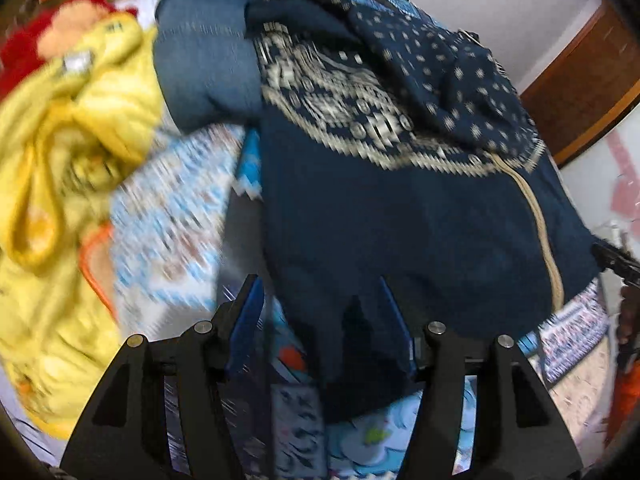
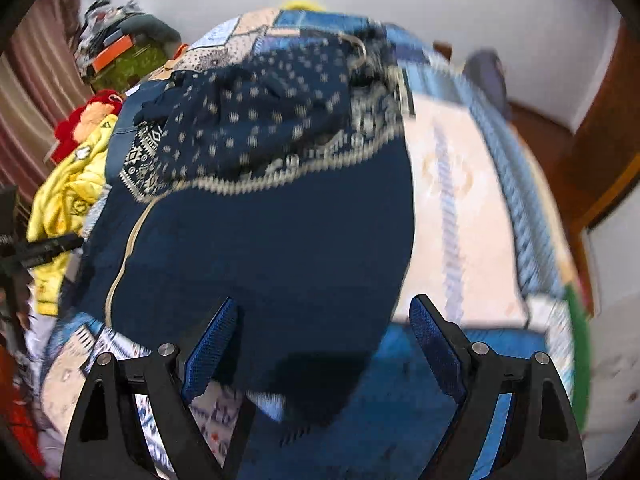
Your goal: Fold large clothes
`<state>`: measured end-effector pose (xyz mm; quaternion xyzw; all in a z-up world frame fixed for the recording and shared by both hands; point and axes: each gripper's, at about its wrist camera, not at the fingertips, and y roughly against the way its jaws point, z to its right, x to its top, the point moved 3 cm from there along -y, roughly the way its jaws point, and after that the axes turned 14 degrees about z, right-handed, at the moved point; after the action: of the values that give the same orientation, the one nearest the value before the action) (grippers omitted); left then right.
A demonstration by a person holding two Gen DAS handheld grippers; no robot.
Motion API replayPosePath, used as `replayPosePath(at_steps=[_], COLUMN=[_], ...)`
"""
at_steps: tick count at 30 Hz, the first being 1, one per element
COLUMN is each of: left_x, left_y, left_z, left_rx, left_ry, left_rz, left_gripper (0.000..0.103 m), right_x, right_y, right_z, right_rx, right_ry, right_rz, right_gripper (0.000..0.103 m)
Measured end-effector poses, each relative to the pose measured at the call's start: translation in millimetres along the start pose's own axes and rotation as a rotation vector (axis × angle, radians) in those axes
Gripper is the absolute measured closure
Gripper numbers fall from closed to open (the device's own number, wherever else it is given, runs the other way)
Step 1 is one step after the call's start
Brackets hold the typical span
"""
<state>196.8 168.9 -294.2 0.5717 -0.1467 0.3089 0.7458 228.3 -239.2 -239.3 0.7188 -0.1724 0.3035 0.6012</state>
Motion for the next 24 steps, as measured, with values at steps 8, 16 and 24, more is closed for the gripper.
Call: replayPosePath(at_steps=[8,16,24], left_x=[-21,-29,25], left_y=[-15,-18,31], left_z=[13,19,22], left_rx=[-0.088,0.043,0.003], left_ry=[0.042,-0.047,-0.037], left_rz=[-0.058,-0.008,0.168], left_gripper=[0.045,0.095,0.096], right_x=[-8,-1,37], right_y=[-5,-18,-5], right_z=[16,13,2], right_rx=[0.11,0.193,0.21], right_ry=[-0.167,-0.225,-0.15], right_rz=[-0.016,-0.009,0.083], right_gripper=[0.03,0.087,0.092])
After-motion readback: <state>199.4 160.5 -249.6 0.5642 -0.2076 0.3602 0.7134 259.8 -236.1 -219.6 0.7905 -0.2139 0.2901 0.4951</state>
